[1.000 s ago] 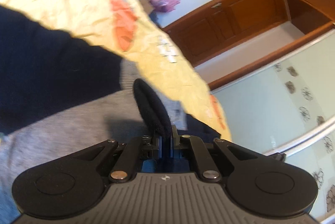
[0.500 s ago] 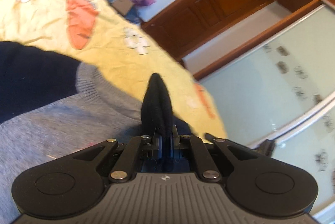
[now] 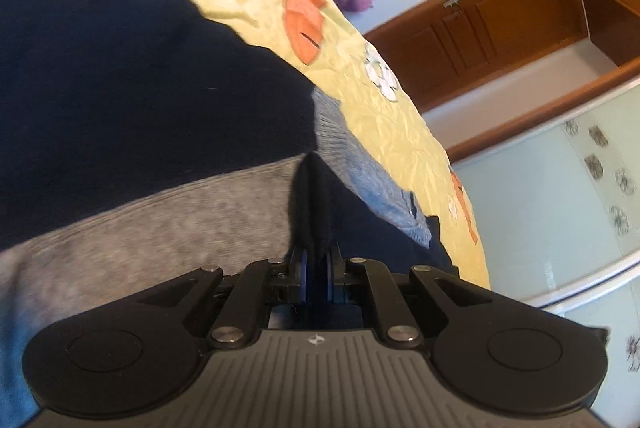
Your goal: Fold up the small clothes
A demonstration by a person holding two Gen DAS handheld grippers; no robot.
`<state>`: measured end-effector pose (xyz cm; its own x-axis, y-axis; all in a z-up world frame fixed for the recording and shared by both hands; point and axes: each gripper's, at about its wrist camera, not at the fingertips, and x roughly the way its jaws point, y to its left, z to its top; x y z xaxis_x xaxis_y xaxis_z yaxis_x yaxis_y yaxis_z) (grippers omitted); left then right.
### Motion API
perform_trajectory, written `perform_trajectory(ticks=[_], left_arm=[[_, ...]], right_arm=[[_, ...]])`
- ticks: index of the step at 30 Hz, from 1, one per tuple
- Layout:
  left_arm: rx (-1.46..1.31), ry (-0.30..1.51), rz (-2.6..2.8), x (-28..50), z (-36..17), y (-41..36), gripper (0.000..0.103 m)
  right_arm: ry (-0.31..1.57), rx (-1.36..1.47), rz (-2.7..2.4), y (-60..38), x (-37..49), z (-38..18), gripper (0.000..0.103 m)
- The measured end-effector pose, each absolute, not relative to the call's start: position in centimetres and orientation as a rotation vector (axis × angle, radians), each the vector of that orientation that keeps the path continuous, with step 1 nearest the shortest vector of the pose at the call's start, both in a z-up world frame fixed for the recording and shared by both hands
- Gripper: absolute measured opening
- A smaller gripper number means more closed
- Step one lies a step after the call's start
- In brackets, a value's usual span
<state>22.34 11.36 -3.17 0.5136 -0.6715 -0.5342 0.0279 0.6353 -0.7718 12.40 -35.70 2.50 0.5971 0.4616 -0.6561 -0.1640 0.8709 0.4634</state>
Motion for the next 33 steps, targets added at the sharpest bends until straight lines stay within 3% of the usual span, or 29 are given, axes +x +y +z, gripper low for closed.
perform_trajectory(ticks=[2,4,6,7,9,10,12,13,14,19,21,22,23,25,33], left_arm=[[-0.777,0.95,-0.454,21.7,-2.6,12.1,0.009],[-0.756,0.954,-0.428,21.1,-1.9,13.0,0.009],[-0.736,0.929,-0.409,20.2,-0.9,14.2,0.009],[-0.72,0.915,-0.393,19.6,-0.3,14.6,0.009],[-0.739,0.877,-0.43,18.6,0.8,15.1,0.01],[-0.764,0.86,-0.466,18.2,1.2,14.9,0.015],[-0.84,0.832,-0.552,17.9,1.3,13.8,0.033],[-0.872,0.828,-0.583,17.9,1.0,13.1,0.048],[-0.881,0.83,-0.589,18.0,0.6,12.1,0.059],[-0.924,0.875,-0.568,19.0,-2.9,10.3,0.057],[-1.011,0.89,-0.569,19.0,-3.1,11.9,0.059],[-1.038,0.892,-0.561,18.7,-2.9,13.0,0.065],[-1.054,0.872,-0.551,18.0,-2.5,14.7,0.079],[-1.053,0.783,-0.491,15.9,-1.1,18.9,0.098],[-1.237,0.525,-0.008,8.4,-0.4,42.2,0.103]], right_arm=[[0.896,0.293,0.259,-35.8,12.8,1.1,0.004],[0.895,0.39,0.265,-37.3,12.9,0.6,0.001],[0.871,0.41,0.248,-37.4,12.2,1.5,0.008],[0.854,0.393,0.255,-36.7,11.9,2.1,0.016],[0.84,0.388,0.294,-35.0,11.4,3.1,0.018],[0.841,0.381,0.316,-34.0,11.5,3.2,0.02],[0.842,0.373,0.35,-32.0,11.6,3.3,0.036],[0.854,0.377,0.367,-31.3,11.7,3.1,0.046],[0.872,0.364,0.363,-30.6,11.9,2.7,0.049],[0.895,0.282,0.286,-29.2,11.8,1.8,0.048],[0.904,0.3,0.275,-29.3,11.5,2.0,0.053],[0.899,0.32,0.274,-29.2,11.3,2.2,0.064],[0.883,0.341,0.281,-29.2,10.7,2.5,0.073],[0.844,0.382,0.31,-28.5,9.3,2.9,0.103],[0.783,0.412,0.456,-22.0,5.2,3.5,0.102]])
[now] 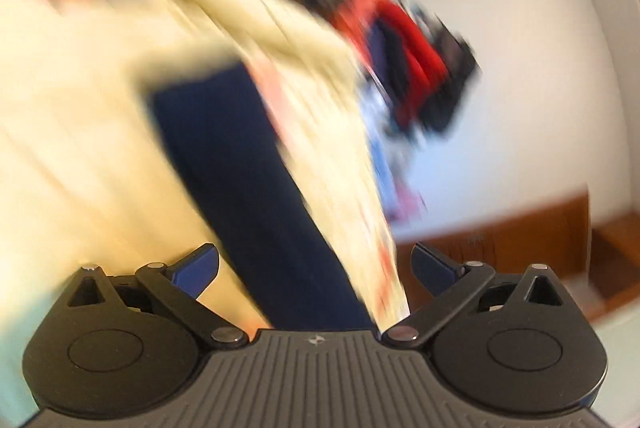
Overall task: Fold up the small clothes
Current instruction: 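Open the left gripper and release the folded side, then grasp the other navy sleeve cuff with the left gripper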
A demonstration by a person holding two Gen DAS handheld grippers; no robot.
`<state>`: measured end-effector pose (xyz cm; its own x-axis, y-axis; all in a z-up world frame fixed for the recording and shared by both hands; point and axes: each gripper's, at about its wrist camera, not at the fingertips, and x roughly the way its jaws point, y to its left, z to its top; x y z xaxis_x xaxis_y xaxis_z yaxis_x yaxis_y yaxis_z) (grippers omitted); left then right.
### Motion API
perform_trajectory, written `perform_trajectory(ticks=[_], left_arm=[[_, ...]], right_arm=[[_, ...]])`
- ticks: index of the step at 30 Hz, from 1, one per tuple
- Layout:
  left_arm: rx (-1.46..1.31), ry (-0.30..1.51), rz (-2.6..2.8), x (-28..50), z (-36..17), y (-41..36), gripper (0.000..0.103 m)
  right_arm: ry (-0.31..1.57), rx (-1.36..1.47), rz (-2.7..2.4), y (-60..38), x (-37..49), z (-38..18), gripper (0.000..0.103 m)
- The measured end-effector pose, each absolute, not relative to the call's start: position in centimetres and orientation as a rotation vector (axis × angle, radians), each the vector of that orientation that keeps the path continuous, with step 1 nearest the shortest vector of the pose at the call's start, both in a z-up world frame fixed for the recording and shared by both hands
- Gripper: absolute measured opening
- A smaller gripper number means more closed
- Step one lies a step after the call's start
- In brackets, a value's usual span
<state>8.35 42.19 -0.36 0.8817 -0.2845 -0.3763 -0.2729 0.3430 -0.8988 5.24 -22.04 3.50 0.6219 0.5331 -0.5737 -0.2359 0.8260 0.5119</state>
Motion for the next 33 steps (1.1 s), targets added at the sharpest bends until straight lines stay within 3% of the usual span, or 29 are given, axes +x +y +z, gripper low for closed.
perform_trajectory(ticks=[5,14,15,17,22,33], left_arm=[[-1.284,0.538,0.071,8.7,-1.3,48.2,0.103],[-1.18,0.632,0.044,13.5,-1.3,46.9,0.099],[-1.168,0.639,0.043,13.9,-1.3,46.7,0.091],[-1.199,0.69,0.068,14.2,-2.1,46.8,0.008],[-1.265,0.695,0.081,13.4,-4.0,47.0,0.01],[-1.358,0.596,-0.012,12.3,-0.8,46.6,0.01]], right_arm=[[0.791,0.412,0.511,-18.2,4.7,3.5,0.102],[0.781,0.321,0.537,-14.0,4.0,3.8,0.102],[0.775,0.317,0.541,-13.8,4.0,3.8,0.102],[0.772,0.329,0.546,-13.8,3.9,3.7,0.102],[0.771,0.369,0.545,-14.2,4.0,3.8,0.102],[0.782,0.463,0.587,-14.6,4.5,3.8,0.099]])
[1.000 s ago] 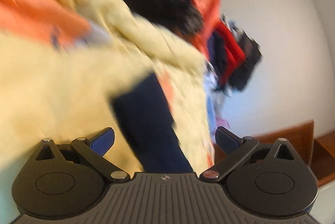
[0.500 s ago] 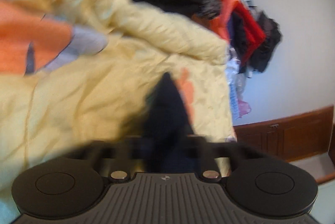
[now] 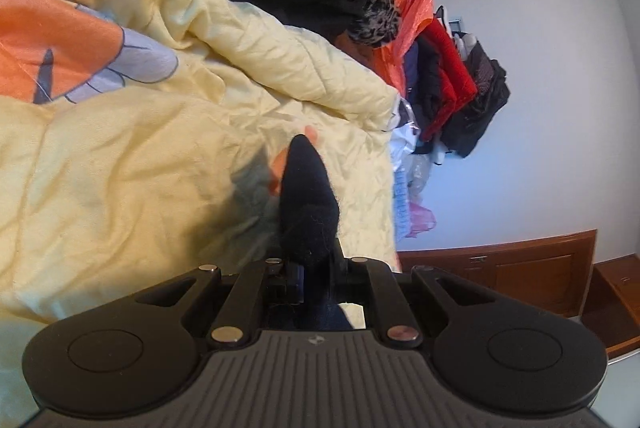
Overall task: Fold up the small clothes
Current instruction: 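Grasp the other navy sleeve cuff with the left gripper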
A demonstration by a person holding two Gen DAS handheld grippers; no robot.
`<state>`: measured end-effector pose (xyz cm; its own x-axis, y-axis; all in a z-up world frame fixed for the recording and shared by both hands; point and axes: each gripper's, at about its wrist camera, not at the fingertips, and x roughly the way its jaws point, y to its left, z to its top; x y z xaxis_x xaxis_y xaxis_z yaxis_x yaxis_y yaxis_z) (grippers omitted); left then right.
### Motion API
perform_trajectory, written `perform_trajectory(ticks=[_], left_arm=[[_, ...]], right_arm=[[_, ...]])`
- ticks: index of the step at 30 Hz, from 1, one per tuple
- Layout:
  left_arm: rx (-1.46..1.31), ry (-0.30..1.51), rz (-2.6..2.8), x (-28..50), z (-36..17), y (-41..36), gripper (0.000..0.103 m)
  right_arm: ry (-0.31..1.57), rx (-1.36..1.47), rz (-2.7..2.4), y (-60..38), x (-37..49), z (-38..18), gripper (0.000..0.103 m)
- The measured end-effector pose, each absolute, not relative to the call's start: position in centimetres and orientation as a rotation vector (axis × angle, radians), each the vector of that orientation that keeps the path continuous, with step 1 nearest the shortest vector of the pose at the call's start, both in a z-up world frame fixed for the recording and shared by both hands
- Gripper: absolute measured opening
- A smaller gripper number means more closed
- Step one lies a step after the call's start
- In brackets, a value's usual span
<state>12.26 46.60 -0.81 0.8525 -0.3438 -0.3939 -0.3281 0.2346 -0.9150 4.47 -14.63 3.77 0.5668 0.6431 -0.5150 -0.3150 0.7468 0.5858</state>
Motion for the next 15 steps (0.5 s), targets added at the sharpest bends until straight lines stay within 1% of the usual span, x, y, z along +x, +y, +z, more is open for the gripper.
perform_trajectory(ticks=[1,4,8,11,15], left_arm=[[-1.374,0.588,-0.019,12.1,-0.9,46.6,0.01],[-1.385,0.58,-0.05,12.0,-0.5,45.8,0.01],[-1.349,0.571,-0.128,12.7,1.6,43.2,0.01],[-1.345,0.557,-0.2,13.1,3.1,39.7,0.01],[-1.353,0.58,-0.298,13.9,3.8,33.2,0.01]], right_arm=[[0.787,0.452,0.588,-14.1,4.6,3.7,0.094],[0.787,0.443,0.595,-12.9,4.8,3.5,0.094],[0.781,0.458,0.572,-13.1,4.7,3.3,0.095],[0.769,0.483,0.538,-14.1,4.9,3.5,0.095],[0.708,0.49,0.489,-15.8,4.8,4.6,0.096]])
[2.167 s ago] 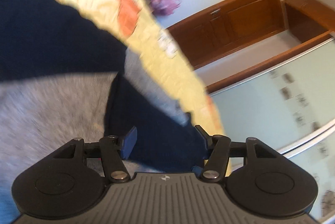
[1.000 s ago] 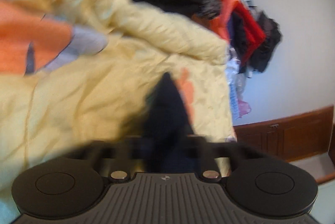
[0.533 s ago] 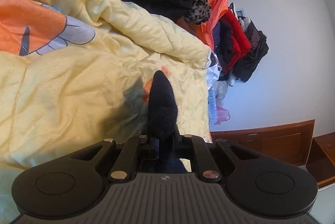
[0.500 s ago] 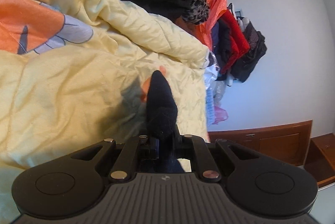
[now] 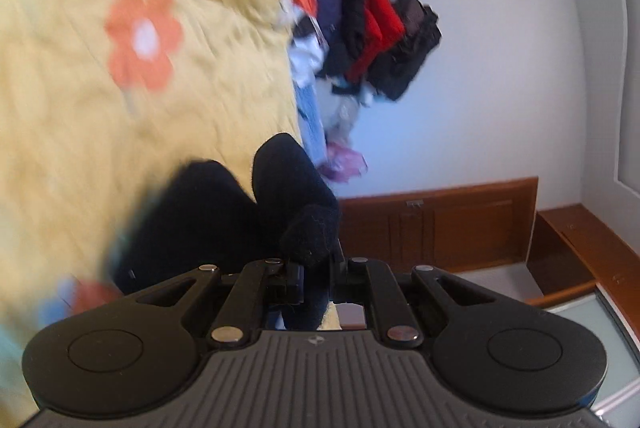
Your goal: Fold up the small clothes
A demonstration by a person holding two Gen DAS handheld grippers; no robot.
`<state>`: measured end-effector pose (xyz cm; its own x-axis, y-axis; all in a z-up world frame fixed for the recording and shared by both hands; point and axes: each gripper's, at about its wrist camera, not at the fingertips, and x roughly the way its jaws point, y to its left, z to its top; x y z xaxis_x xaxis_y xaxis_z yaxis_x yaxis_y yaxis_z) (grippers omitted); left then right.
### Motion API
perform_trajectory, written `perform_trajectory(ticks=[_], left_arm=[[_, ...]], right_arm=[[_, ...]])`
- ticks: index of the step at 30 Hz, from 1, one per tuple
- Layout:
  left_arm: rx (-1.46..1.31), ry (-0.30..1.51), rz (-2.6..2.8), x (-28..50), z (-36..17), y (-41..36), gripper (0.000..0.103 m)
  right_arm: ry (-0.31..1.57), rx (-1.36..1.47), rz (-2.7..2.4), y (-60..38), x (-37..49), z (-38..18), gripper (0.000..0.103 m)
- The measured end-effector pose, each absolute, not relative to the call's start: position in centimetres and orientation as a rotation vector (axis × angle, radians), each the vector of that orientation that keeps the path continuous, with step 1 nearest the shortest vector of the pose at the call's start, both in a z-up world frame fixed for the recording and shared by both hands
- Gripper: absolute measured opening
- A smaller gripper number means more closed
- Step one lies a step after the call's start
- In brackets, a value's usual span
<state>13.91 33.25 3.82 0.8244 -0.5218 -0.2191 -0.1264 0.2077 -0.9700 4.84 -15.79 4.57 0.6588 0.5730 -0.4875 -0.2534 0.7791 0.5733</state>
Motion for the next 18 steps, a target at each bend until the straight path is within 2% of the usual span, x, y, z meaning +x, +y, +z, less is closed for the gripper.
perform_trajectory(ticks=[7,10,12,13,15,16,17,18], left_arm=[[-1.314,0.675,-0.349,16.0,-0.7,22.3,0.011],[-1.281,0.787,-0.254,16.9,-5.0,19.9,0.016],[-1.314,0.759,-0.287,16.7,-6.6,19.9,0.013],[-1.309,0.765,-0.29,16.5,-6.3,20.2,0.018],[-1.338,0.79,-0.337,16.3,-5.7,21.1,0.045],[-1.353,0.772,-0.371,15.9,-5.1,21.7,0.072],[-1.353,0.733,-0.397,15.4,-4.2,22.6,0.09],[-1.328,0.696,-0.398,14.8,-3.1,23.5,0.097]], right_arm=[[0.71,0.509,0.413,-19.0,5.1,4.0,0.098],[0.749,0.521,0.393,-19.9,5.6,2.9,0.1],[0.775,0.538,0.391,-20.2,6.1,2.0,0.1],[0.785,0.555,0.393,-20.3,6.5,1.6,0.1],[0.811,0.613,0.407,-20.4,7.6,0.9,0.1],[0.822,0.649,0.42,-20.3,8.3,0.6,0.1],[0.826,0.69,0.437,-20.0,8.7,0.4,0.1],[0.832,0.733,0.463,-19.6,9.4,0.3,0.1]])
